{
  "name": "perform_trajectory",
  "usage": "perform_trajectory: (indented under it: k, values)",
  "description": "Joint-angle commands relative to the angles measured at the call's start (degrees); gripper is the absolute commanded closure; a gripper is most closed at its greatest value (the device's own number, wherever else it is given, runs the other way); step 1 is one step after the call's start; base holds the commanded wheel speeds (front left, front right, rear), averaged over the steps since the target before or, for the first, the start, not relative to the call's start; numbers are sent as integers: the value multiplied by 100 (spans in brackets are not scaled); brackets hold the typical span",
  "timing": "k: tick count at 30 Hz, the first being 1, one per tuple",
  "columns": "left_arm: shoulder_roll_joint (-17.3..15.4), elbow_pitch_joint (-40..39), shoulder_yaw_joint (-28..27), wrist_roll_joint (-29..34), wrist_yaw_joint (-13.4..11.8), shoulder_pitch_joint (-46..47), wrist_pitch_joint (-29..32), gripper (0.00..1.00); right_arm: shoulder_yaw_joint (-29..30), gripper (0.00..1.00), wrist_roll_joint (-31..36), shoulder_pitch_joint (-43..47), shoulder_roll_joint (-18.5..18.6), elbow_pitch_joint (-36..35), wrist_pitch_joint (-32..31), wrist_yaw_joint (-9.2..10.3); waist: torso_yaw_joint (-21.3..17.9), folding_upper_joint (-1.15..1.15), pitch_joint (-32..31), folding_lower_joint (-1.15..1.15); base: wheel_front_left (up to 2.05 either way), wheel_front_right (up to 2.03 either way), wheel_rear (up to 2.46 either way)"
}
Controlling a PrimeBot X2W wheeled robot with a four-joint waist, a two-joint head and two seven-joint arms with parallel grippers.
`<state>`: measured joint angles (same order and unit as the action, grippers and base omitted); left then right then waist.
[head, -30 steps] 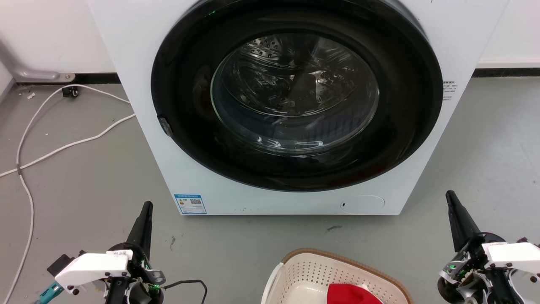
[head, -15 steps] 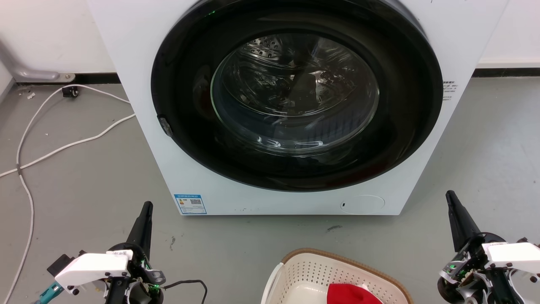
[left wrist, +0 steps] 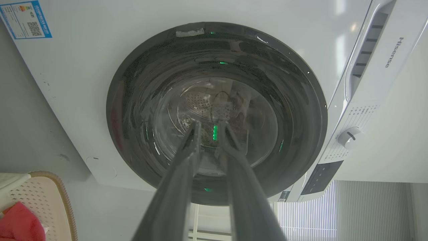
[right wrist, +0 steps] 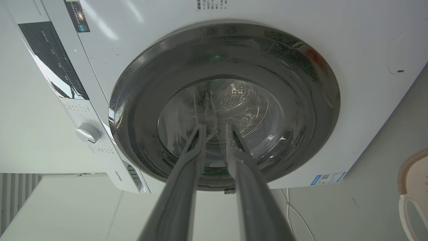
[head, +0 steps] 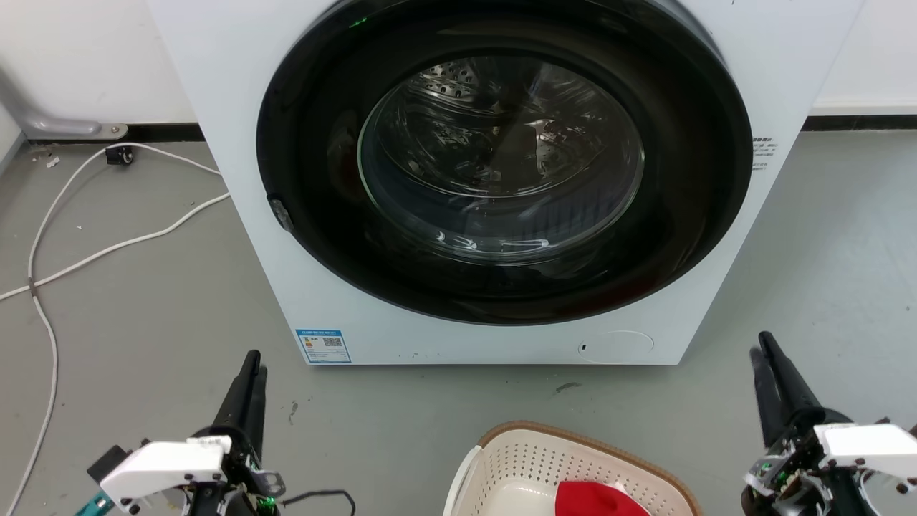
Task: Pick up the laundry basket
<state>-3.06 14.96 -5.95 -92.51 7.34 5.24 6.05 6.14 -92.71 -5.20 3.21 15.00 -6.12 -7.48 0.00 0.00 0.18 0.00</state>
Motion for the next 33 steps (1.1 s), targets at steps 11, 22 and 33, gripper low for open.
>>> perform_trajectory:
  k: [11,22,33]
  values:
    - [-9,-227,160,216,6,94,-322,0,-206,0,221,-37,-1,-233,324,0,31,0,7,0,0,0,0]
    - [-6,-428,253,1481,8,102,-598,0,-221,0,1635,2,-5,-428,600,-1,98,0,-2,0,0,0,0]
    - [-14,-458,352,2838,10,207,-844,0,-149,0,3294,112,-10,-661,845,-1,124,0,-8,0,0,0,0]
